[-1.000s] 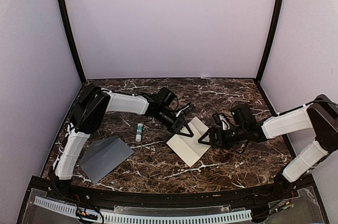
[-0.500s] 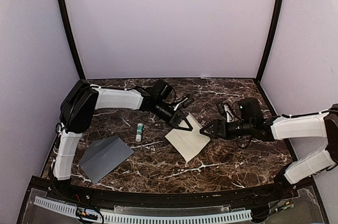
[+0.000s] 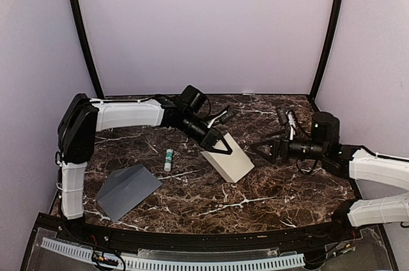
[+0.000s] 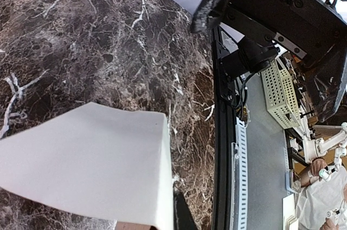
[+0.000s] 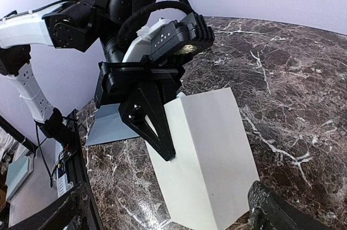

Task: Place the letter into the envelope and seal it

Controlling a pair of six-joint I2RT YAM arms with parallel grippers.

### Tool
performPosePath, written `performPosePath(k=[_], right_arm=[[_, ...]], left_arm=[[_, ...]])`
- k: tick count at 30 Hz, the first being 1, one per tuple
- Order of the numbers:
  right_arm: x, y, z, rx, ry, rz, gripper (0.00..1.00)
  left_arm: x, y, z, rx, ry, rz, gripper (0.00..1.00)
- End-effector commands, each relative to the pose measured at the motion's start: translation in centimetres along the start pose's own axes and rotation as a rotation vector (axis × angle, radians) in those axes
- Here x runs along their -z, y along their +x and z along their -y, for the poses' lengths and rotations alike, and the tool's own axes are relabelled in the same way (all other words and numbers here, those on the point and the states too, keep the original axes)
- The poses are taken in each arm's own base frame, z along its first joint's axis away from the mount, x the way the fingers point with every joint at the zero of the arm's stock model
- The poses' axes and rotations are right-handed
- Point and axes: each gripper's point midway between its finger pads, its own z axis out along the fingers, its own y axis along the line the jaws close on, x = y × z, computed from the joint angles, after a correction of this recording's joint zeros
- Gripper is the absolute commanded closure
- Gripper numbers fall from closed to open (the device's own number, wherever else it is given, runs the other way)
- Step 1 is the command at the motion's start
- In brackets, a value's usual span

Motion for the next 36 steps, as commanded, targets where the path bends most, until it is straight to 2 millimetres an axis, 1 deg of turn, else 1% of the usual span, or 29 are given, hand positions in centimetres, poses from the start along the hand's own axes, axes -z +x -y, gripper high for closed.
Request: performPosePath(k=[1, 5, 6, 10, 14, 19, 20, 23, 25, 28, 30, 31, 34, 35, 36], right_arm=[[-0.4, -0.2, -1.5, 0.105, -0.09, 0.009, 0.02], [-1.1, 0.0, -2.1, 0.112, -0.147, -0.011, 0.07], [-1.4, 0.2, -2.1, 0.113, -0.153, -0.018, 0.08], [-2.3, 1.0, -2.4, 0.109, -0.182, -0.047, 0.13], [-3.0, 1.8, -3.0, 0.11, -0.218, -0.072, 0.21], [-3.6, 2.2, -3.0, 0.099, -0.217, -0.09, 0.33], [-3.7, 2.2, -3.0, 0.095, -0.219, -0.093, 0.36], [-4.0, 2.4, -3.0, 0.084, -0.229, -0.105, 0.52], [-4.3, 2.5, -2.9, 0.072, -0.229, -0.111, 0.59], [-4.6, 2.6, -2.8, 0.065, -0.234, -0.122, 0.75], [-4.8, 2.8, -2.7, 0.059, -0.236, -0.131, 0.82], [-4.9, 2.8, -2.7, 0.058, -0.24, -0.133, 0.84], [-4.9, 2.8, -3.0, 0.06, -0.254, -0.139, 0.84], [-4.9, 2.8, -3.0, 0.057, -0.258, -0.145, 0.78], [-4.9, 2.8, -3.1, 0.055, -0.257, -0.153, 0.63]], left_arm=[[1.4, -0.2, 3.8, -0.091, 0.01, -0.009, 1.0], [1.6, 0.0, 5.2, -0.125, 0.031, -0.015, 1.0], [1.5, 0.2, 5.6, -0.129, 0.037, -0.023, 1.0], [1.7, 0.0, 6.6, -0.151, 0.048, -0.013, 1.0], [1.6, -0.1, 7.0, -0.15, 0.056, -0.007, 1.0], [1.5, -0.2, 7.4, -0.158, 0.061, -0.005, 1.0], [1.6, -0.2, 7.4, -0.16, 0.061, -0.004, 1.0], [1.6, -0.1, 7.5, -0.163, 0.063, -0.004, 1.0], [1.6, -0.1, 7.6, -0.164, 0.063, -0.005, 1.0], [1.6, 0.0, 7.8, -0.168, 0.063, -0.006, 1.0], [1.6, 0.1, 7.9, -0.172, 0.063, -0.008, 1.0], [1.6, 0.1, 7.9, -0.172, 0.063, -0.01, 1.0], [1.7, 0.2, 8.2, -0.181, 0.062, -0.012, 1.0], [1.7, 0.3, 8.3, -0.182, 0.063, -0.015, 1.0], [1.7, 0.3, 8.3, -0.189, 0.061, -0.016, 1.0]])
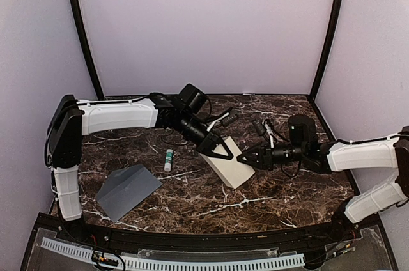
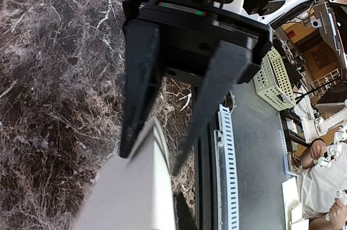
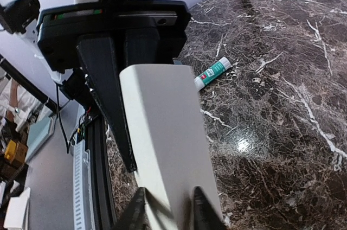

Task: Place the letter into the envelope and seal it

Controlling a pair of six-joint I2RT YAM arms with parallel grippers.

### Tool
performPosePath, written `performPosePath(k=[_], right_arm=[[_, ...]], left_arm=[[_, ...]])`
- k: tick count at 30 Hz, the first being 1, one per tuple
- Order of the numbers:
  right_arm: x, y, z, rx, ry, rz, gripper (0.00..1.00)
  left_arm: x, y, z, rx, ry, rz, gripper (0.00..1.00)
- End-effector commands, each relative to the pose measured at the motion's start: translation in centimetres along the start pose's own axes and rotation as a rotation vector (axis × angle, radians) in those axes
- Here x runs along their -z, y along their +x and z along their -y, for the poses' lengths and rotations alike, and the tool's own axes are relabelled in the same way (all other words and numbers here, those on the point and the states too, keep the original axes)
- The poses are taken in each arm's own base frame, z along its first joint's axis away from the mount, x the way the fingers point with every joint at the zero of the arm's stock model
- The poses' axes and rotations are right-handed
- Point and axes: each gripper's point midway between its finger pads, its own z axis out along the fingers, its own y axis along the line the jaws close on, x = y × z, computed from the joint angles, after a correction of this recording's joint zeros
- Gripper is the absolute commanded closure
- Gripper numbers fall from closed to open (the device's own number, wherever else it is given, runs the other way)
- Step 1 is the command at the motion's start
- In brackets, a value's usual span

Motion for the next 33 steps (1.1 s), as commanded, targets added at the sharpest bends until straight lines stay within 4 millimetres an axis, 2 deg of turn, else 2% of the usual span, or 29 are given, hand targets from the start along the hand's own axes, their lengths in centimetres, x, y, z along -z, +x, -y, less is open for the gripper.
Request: performPosePath(k=[1, 3, 6, 14, 19, 24, 33], right_arm=[[-0.2, -1.5, -1.0, 0.036, -0.039, 0.009, 0.52], [-0.2, -1.6, -1.1, 0.039, -0.039, 0.001, 0.46], [-0.2, -1.6, -1.7, 0.045, -0.075, -0.006, 0.45], [0.0, -1.6, -3.1, 0.038, -0.152, -0.016, 0.77], [0.7, -2.0, -4.0, 0.05, -0.171, 0.001, 0.83], [0.9, -2.0, -4.3, 0.047, -0.172, 0.004, 0.98], [0.5, -1.5, -3.6, 0.025, -0.157, -0.011, 1.0]], left_arm=[[1.4, -0.8, 3.2, -0.078, 0.026, 0.015, 1.0], [1.4, -0.6, 3.4, -0.086, 0.029, 0.01, 1.0], [1.4, -0.4, 3.7, -0.098, 0.035, 0.003, 1.0], [1.7, -0.4, 3.9, -0.115, 0.021, -0.002, 1.0], [1.7, -0.3, 3.6, -0.117, 0.003, -0.005, 1.0], [1.7, -0.6, 3.2, -0.12, -0.022, 0.0, 1.0], [1.8, -1.0, 3.1, -0.122, -0.035, 0.007, 1.0]])
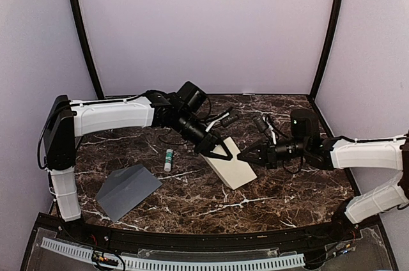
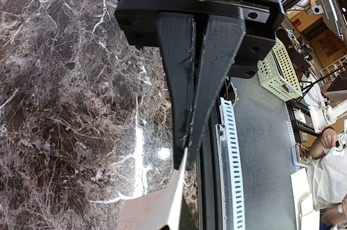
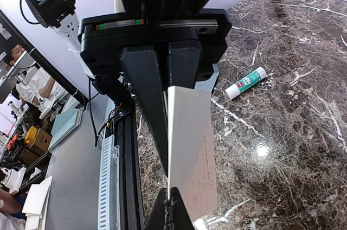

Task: Place the letter into the envelope and seal it

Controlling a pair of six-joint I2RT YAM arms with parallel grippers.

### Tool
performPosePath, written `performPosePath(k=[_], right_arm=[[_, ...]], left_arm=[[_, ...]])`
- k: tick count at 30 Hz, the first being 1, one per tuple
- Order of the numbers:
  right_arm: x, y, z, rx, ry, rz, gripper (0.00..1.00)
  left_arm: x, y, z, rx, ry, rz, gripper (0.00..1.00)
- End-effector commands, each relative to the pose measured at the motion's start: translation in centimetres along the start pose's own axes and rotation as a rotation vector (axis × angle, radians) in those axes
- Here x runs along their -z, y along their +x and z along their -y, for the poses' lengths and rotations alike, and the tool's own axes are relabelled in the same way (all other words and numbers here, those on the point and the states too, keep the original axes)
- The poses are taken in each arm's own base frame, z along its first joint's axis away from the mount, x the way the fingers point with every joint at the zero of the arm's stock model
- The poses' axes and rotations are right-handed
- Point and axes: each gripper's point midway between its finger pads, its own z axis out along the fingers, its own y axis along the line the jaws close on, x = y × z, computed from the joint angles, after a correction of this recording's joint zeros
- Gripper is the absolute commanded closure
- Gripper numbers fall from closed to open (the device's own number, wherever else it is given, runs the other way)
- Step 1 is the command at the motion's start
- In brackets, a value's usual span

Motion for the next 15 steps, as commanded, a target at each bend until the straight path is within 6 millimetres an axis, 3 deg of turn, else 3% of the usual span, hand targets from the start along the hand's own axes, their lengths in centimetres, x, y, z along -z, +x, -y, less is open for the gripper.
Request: performPosePath(k=[1, 5, 12, 15], right_arm=[[-0.2, -0.2, -0.1, 0.006, -0.011, 0.005, 1.0], [-0.1, -0.4, 0.1, 0.001, 0.012, 0.008, 1.0], [0.5, -0.6, 0.8, -0.02, 0.089, 0.023, 1.0], [0.7, -0.7, 0.8, -0.026, 0.098, 0.035, 1.0]], left_arm=[[1.3, -1.1, 1.5, -0.045, -0.016, 0.024, 1.0], [1.6, -1.0, 1.0, -0.042, -0.06, 0.017, 0.95], [3.1, -1.1, -0.5, -0.025, -0.227, 0.037, 0.6], [3.7, -1.2, -1.2, 0.004, -0.291, 0.052, 0.52]])
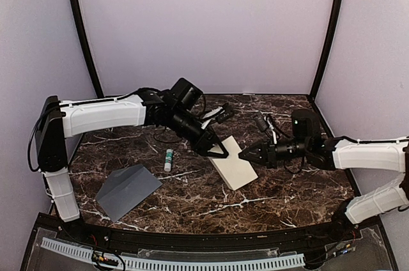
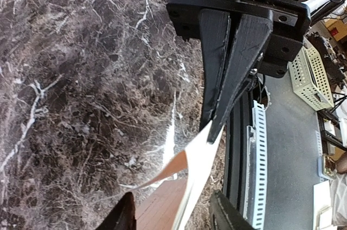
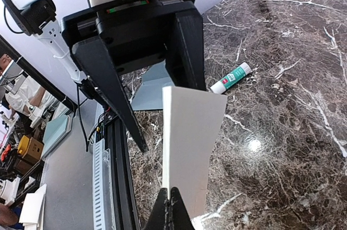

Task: Place the letter into the envelope and seal it

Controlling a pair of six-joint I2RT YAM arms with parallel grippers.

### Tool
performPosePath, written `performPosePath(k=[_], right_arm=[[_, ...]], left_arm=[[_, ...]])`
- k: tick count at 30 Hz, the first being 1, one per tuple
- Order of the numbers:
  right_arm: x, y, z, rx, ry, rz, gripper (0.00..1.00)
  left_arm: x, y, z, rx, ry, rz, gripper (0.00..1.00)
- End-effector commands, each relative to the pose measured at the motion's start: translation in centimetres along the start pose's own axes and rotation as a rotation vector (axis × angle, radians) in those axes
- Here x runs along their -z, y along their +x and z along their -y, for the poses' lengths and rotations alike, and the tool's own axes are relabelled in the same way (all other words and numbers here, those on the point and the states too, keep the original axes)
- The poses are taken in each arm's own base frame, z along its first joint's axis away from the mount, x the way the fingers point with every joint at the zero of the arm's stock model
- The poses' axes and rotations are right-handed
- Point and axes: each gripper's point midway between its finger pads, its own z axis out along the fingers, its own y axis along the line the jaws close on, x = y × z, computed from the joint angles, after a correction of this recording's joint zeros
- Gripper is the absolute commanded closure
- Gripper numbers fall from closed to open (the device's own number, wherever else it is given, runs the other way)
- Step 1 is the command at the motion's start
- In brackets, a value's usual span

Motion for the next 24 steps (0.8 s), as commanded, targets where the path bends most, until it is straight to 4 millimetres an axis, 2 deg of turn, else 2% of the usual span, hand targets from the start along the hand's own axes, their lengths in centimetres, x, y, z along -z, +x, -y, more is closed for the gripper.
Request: performPosePath(k=[1, 2, 4, 8, 10, 13, 14, 15, 16, 17, 18, 19, 20, 21, 24], right_arm=[[0.4, -0.8, -0.1, -0.001, 0.03, 0.035, 1.0], [0.4, -0.9, -0.1, -0.006, 0.034, 0.04, 1.0], [0.5, -1.3, 0.1, -0.015, 0.051, 0.054, 1.0], [1.0, -2.7, 0.8, -0.037, 0.123, 0.1, 1.0], [1.4, -3.6, 1.0, -0.039, 0.155, 0.127, 1.0], [2.0, -5.2, 0.8, -0.04, 0.182, 0.184, 1.0], [2.3, -5.8, 0.5, -0.037, 0.184, 0.207, 1.0], [2.5, -6.4, 0.2, -0.032, 0.179, 0.227, 1.0], [2.9, -7.2, -0.2, -0.024, 0.176, 0.255, 1.0], [3.1, -7.8, -0.5, -0.021, 0.174, 0.278, 1.0], [3.3, -8.4, -0.7, -0.018, 0.172, 0.298, 1.0], [3.6, -8.8, -0.9, -0.018, 0.173, 0.316, 1.0], [3.8, -9.4, -1.0, -0.016, 0.176, 0.338, 1.0], [4.0, -9.8, -1.2, -0.018, 0.175, 0.355, 1.0], [4.3, -10.7, -2.0, -0.012, 0.144, 0.393, 1.0]], left_arm=[[2.6, -1.5, -0.5, 0.001, -0.151, 0.062, 0.49], [2.7, -1.5, -0.7, 0.01, -0.169, 0.066, 0.46], [3.4, -1.9, -1.1, 0.013, -0.216, 0.096, 0.34], [5.8, -2.9, -0.3, 0.012, -0.272, 0.179, 0.16], [7.0, -3.1, -0.2, 0.018, -0.312, 0.216, 0.13], [8.5, -2.8, -0.7, 0.078, -0.381, 0.257, 0.12], [9.5, -3.3, -0.6, 0.085, -0.408, 0.296, 0.12], [9.5, -2.7, -0.8, 0.125, -0.413, 0.304, 0.13], [10.4, -3.5, -0.3, 0.122, -0.41, 0.358, 0.14], [10.1, -2.8, -0.3, 0.161, -0.395, 0.369, 0.16], [10.8, -3.8, 0.6, 0.146, -0.364, 0.427, 0.19], [10.4, -3.2, 0.7, 0.178, -0.343, 0.433, 0.22], [10.9, -4.0, 1.6, 0.162, -0.307, 0.478, 0.24], [10.7, -3.6, 1.7, 0.191, -0.29, 0.478, 0.28], [11.1, -4.9, 3.3, 0.18, -0.218, 0.551, 0.32]])
